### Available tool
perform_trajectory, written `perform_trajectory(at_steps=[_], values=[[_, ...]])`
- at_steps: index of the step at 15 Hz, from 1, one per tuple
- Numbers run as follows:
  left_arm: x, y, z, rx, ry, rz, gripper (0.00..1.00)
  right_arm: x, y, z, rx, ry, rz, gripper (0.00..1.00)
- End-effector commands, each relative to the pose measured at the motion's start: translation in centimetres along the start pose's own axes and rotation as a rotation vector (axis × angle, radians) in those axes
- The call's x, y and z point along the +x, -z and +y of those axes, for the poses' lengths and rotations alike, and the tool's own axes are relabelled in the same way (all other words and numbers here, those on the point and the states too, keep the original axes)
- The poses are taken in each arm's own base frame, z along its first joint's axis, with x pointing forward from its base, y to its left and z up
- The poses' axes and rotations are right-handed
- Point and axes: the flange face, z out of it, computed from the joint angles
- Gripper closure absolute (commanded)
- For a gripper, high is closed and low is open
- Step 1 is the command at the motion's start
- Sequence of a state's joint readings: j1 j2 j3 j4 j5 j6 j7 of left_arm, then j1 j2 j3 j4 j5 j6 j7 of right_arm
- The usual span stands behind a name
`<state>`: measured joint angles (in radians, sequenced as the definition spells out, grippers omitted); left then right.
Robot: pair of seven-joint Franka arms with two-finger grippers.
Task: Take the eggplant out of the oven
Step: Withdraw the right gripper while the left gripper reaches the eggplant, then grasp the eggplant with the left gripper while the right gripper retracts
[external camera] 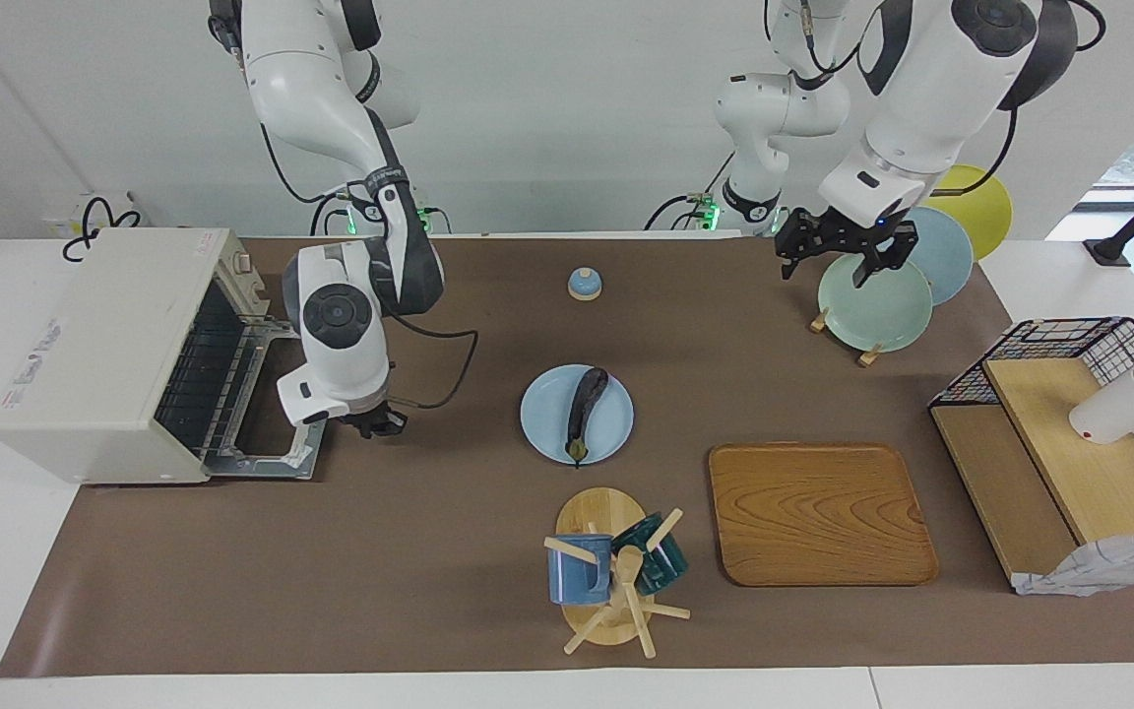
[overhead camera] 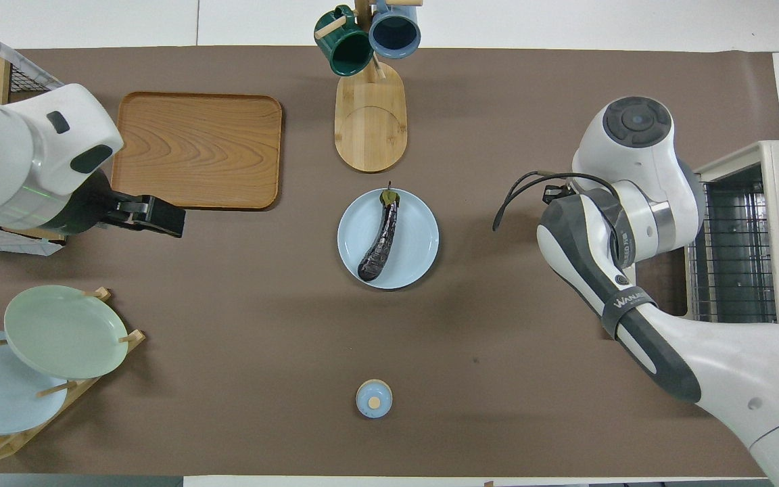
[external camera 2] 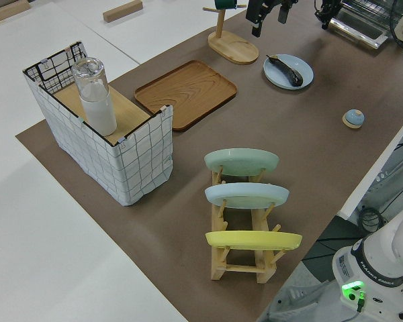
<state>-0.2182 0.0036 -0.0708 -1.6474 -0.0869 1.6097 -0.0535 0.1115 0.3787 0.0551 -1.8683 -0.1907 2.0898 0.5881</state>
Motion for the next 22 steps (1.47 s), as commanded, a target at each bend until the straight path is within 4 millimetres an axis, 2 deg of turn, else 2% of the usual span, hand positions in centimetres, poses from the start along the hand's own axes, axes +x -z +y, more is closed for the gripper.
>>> perform_trajectory(at_steps=[1,3,4,5,7,8,10,11,12,13,16,20,22], values=[[0.8,-3.3,2.9,-0.029,-0.022,-0.005,0.00,-3.3,-1.9,1.2,0.006,0.029,0.010,1.00],[1.9,-6.3,6.2,-0.050,-0.065,-0.020,0.00,-2.2,-2.6,4.0,-0.007,-0.016,-0.013,1.00],[2.6,-7.7,7.3,-0.060,-0.067,-0.026,0.00,-2.3,-2.8,4.2,-0.018,-0.013,-0.019,1.00],[2.9,-9.3,9.4,-0.060,-0.083,-0.030,0.00,-2.8,-3.2,4.3,-0.038,-0.003,-0.026,1.00],[3.5,-12.8,12.4,-0.056,-0.111,-0.045,0.00,-3.4,-3.7,4.7,-0.076,0.024,-0.013,1.00],[3.3,-14.0,14.0,-0.054,-0.134,-0.046,0.00,-3.4,-3.9,5.0,-0.091,0.032,-0.010,1.00],[2.9,-16.6,15.8,-0.052,-0.122,-0.036,0.00,-3.4,-3.8,5.4,-0.136,0.065,0.004,1.00],[2.2,-18.5,18.1,-0.050,-0.128,-0.028,0.00,-3.4,-3.8,5.8,-0.175,0.084,0.007,1.00],[2.5,-20.4,19.6,-0.051,-0.128,-0.018,0.00,-3.2,-3.6,6.1,-0.206,0.101,0.010,1.00],[2.9,-21.9,19.9,-0.050,-0.126,-0.021,0.00,-3.1,-3.4,6.3,-0.224,0.106,0.012,1.00],[3.4,-24.8,20.9,-0.049,-0.133,-0.020,0.00,-2.1,-0.7,7.2,-0.247,0.156,0.027,1.00],[4.2,-26.3,21.0,-0.058,-0.129,0.013,0.00,-1.4,3.9,12.2,-0.245,0.244,0.036,1.00],[4.4,-27.3,21.3,-0.060,-0.130,0.020,0.00,-1.3,5.4,14.4,-0.245,0.268,0.035,1.00]])
